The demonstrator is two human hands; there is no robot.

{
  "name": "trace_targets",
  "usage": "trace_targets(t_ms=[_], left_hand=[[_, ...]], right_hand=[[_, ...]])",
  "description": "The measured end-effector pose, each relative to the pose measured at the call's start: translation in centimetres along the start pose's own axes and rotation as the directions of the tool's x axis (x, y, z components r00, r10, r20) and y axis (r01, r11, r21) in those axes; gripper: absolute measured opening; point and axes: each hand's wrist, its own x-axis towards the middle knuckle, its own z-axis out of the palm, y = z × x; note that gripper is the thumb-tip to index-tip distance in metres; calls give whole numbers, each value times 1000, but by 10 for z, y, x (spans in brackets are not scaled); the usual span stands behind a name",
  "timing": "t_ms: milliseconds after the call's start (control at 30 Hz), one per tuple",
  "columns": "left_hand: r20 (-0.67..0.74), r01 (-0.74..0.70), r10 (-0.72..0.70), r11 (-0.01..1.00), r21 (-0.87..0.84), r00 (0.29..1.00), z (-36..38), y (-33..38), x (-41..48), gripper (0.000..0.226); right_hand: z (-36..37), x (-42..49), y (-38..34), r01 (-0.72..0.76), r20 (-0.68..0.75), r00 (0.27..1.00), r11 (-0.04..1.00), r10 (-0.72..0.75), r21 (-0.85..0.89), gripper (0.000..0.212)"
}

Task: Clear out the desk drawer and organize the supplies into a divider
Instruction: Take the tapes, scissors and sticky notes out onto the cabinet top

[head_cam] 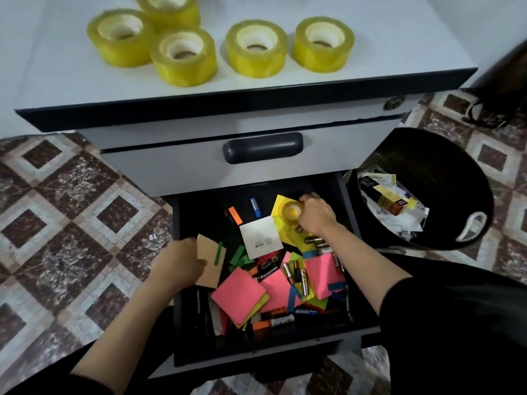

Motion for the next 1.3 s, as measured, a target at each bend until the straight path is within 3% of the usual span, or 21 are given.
trace_targets(t_ms=[200,300,467,600,667,767,800,867,933,1067,1133,1300], left_hand=[[-56,-75,65,980,-187,996,-3,3,-8,28],[-126,-161,144,976,-146,982,-2,7,-12,22],[-376,-406,322,899,-167,869,5,19,-20,9],[-442,-514,433,855,-76,786,10,15,-19,21],[-462,-478,379,870,-117,802,14,16,-20,18],[-342,-253,81,832,-494,936,16,25,-25,19],[-287,-202,39,802,-562,957,17,26,-25,22],[-267,-191,58,841,-506,962,21,28,-26,24],[-255,-164,39,855,-491,966,23,28,-30,25],[-111,-66,-18,707,-704,994,31,26,-39,24],[-34,-6,-33,618,-786,999,33,25,-45,25],[77,85,-34,407,-909,996,27,31,-56,30]], right_hand=[[-5,7,0,-71,62,996,997,69,32,20],[-9,11,-2,-90,96,992,992,81,89,19],[-16,14,-1,-55,125,991,990,39,128,22],[-22,3,-2,61,94,993,995,-68,74,9],[-24,-3,-5,127,45,991,991,-129,46,5],[-29,-17,-9,169,-14,986,985,-169,34,11],[-31,-22,-10,169,-38,985,985,-167,28,18],[-36,-32,-12,163,-89,983,987,-163,-2,22],[-40,-41,-13,165,-139,976,986,-168,-32,12],[-46,-55,-6,178,-183,967,984,-180,-27,12],[-50,-62,1,156,-193,971,986,-144,51,25],[-57,-77,14,152,-195,975,965,-110,213,21]])
